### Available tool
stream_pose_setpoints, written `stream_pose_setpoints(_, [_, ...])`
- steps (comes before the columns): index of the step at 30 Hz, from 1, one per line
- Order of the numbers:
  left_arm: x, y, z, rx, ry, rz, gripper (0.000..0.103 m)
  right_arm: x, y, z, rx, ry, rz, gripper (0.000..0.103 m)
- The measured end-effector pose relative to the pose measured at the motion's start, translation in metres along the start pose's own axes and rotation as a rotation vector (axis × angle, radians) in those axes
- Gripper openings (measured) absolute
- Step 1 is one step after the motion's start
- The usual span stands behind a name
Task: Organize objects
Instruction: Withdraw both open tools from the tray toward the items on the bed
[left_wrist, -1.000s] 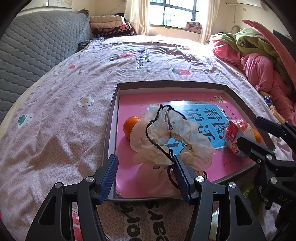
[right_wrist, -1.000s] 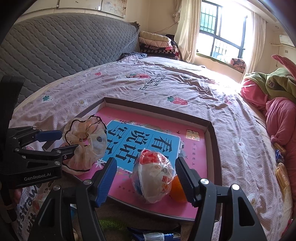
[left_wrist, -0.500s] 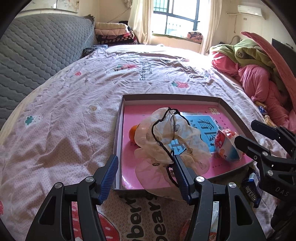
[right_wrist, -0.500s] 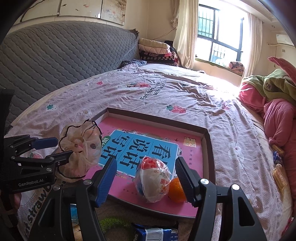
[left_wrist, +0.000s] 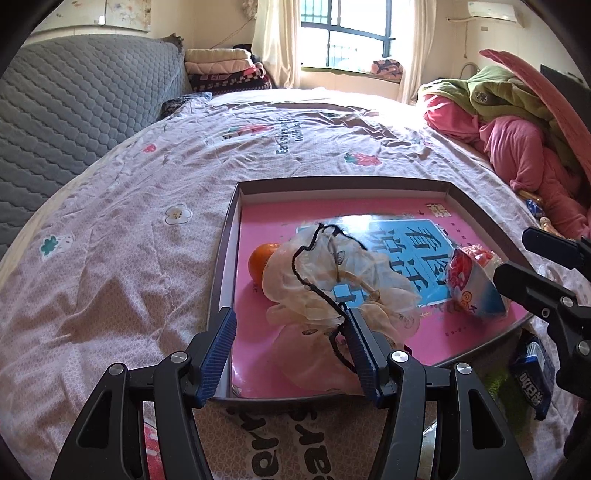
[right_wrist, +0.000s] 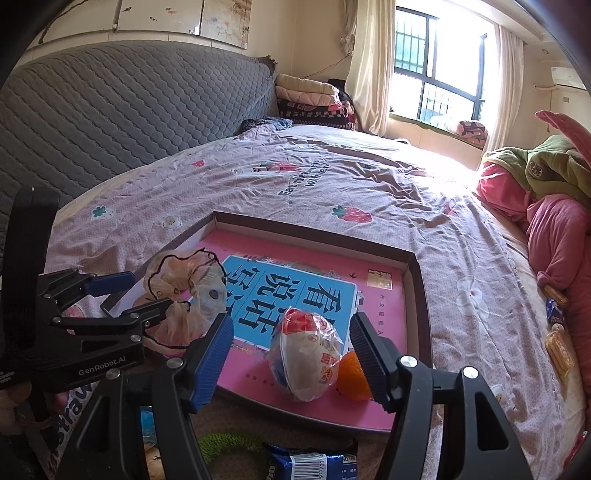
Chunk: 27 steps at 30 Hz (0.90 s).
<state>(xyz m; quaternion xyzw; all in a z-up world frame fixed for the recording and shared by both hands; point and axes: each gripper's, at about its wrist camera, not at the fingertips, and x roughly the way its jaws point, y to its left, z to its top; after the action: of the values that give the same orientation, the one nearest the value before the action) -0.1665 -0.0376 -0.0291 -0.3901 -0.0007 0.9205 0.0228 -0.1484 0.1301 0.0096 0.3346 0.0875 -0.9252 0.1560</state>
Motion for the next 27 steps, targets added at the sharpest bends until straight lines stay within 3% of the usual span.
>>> stream_pose_setpoints(10, [-0.014,0.001,-0.005,-0.008,0.014,-0.019,0.062,-0.004,-0.001,-0.003,0.01,0.001,0.001,0.065])
stream_pose_setpoints(27, [-0.04,0.002,0.003,-0.027,-0.035,-0.04,0.062,-0.024,-0.002,-0.004,0.038,-0.028,-0.004,0.065])
